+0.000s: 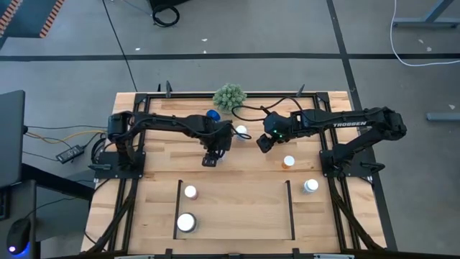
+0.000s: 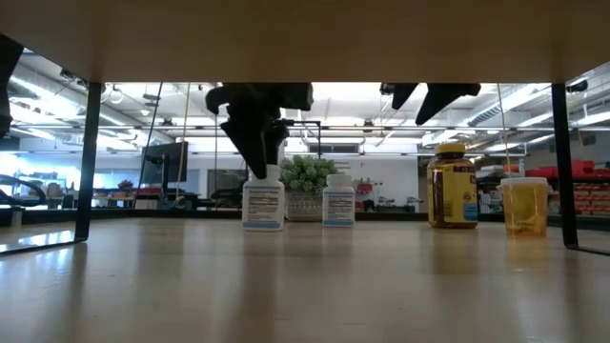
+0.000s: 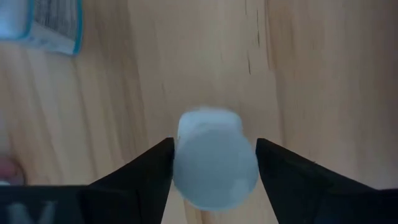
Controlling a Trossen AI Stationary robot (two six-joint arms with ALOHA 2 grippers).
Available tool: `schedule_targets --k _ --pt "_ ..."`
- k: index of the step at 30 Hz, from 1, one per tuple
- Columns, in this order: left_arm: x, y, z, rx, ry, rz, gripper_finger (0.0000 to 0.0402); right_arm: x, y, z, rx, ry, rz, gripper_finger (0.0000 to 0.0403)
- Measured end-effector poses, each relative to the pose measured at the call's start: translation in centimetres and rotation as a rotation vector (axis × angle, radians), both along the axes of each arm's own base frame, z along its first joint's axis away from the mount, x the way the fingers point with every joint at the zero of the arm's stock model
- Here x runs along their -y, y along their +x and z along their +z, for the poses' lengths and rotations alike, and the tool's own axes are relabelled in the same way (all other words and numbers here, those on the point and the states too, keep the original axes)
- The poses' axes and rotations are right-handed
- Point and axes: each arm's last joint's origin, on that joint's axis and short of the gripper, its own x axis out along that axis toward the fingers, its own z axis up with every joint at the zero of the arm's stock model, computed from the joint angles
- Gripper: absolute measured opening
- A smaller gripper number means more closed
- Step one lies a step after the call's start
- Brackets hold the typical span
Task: Pick and place medicine bottles onto shelf by color
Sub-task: Put the left white pill bottle on the shelf
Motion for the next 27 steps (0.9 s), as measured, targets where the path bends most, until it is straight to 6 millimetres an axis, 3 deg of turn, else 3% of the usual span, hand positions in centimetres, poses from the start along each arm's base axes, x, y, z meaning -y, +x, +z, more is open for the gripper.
schedule_targets --k 8,13,17,22,27 --pt "0.2 0.1 -0.3 -0.008 -0.001 -0.005 0.018 0.0 0.0 0.0 -0.005 0.004 0.002 0.0289" --pt "0.3 -0.2 0.5 -0.002 -0.011 0.027 0.0176 0.0 0.0 0.0 -0.006 0.002 0.007 0.0289" --pt "0.2 -0.2 2.9 -0.001 -0.016 0.044 0.0176 0.0 0.0 0.0 -0.007 0.003 0.012 0.0289" --pt "0.6 0.3 8.0 0.05 -0.012 0.036 0.0176 0.0 0.0 0.0 -0.01 -0.007 0.03 0.0289" --pt "2.7 0.4 12.0 0.087 -0.015 0.011 0.0179 0.0 0.0 0.0 -0.013 -0.016 0.047 0.0289"
